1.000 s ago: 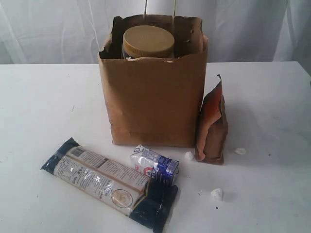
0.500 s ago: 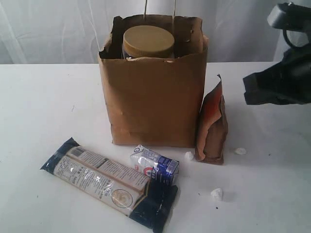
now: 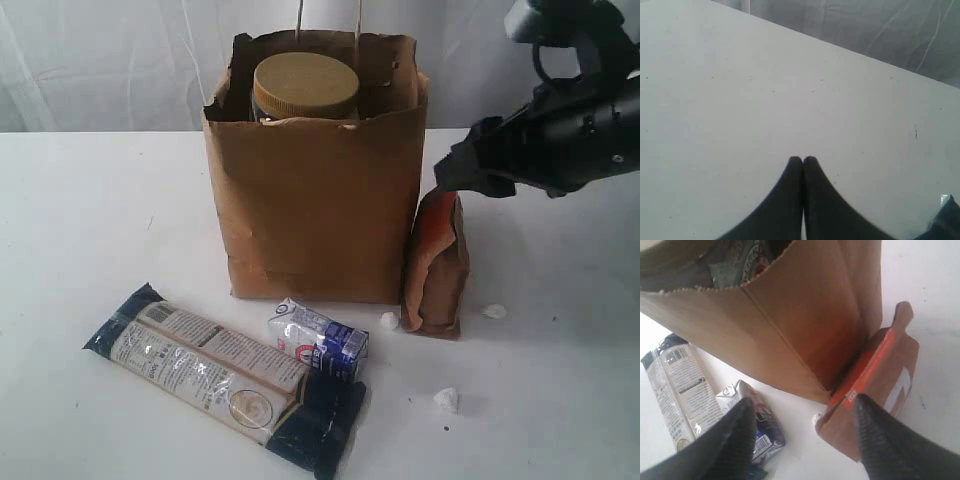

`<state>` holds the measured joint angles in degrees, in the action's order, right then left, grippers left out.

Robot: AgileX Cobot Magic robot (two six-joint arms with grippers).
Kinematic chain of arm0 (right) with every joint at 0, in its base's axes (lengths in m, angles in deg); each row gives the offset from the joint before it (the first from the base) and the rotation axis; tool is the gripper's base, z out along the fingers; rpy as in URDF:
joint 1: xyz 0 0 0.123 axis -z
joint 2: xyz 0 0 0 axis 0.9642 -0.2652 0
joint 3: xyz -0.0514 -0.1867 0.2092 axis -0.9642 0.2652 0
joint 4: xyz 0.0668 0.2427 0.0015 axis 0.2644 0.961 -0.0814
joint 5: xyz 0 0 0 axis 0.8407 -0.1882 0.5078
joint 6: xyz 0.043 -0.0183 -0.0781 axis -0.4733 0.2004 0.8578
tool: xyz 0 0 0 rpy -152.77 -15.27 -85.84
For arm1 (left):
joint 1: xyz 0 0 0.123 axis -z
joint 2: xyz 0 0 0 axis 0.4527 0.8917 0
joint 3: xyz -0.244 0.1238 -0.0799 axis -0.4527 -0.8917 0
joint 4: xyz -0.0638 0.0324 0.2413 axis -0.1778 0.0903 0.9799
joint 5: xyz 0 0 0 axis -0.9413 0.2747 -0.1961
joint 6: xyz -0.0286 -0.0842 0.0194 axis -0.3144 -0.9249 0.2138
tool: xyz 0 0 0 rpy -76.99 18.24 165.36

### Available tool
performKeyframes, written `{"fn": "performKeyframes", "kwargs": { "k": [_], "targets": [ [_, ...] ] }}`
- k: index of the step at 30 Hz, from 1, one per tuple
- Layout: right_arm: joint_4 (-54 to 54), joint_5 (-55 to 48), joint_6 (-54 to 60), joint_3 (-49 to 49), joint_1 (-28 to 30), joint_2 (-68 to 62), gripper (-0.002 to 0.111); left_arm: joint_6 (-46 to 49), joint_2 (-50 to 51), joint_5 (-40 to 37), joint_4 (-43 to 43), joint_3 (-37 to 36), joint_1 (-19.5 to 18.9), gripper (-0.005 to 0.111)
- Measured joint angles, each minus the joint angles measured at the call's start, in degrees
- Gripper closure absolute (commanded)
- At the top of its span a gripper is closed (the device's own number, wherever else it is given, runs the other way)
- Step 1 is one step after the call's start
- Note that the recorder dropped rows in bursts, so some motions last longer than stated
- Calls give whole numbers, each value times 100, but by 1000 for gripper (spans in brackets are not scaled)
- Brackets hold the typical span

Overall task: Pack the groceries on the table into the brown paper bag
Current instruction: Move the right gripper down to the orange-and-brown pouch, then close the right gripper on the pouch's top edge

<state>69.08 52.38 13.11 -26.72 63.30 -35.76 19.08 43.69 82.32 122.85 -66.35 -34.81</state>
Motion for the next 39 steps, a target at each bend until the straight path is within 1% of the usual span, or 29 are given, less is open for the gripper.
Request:
{"fn": "performKeyframes", "kwargs": {
  "k": [5, 8, 12, 17, 26, 31, 34, 39],
  "targets": [
    [83, 313, 0, 0, -101, -389, 53, -31, -3, 61, -10, 0, 0, 107],
    [73, 629, 9, 0, -123, -842, 53, -42, -3, 210, -21, 0, 0, 107],
    [36, 564, 9, 0, -123, -1266, 53, -55, -3, 312, -21, 0, 0, 107],
    [36, 870, -307, -11, -123, -1914, 53, -55, -3, 335, -21, 0, 0, 107],
    [-18, 729, -553, -23, -123, -1940, 53, -55, -3, 335, -21, 0, 0, 107],
    [-590, 482, -689, -23, -126, -1696, 53, -55, -3, 344, -21, 0, 0, 107],
    [-1051, 671, -801, -23, -136, -1586, 53, -55, -3, 344, -21, 0, 0, 107],
    [-1410, 802, -1049, -23, -136, -1571, 52, -55, -3, 344, -21, 0, 0, 107]
  ]
}}
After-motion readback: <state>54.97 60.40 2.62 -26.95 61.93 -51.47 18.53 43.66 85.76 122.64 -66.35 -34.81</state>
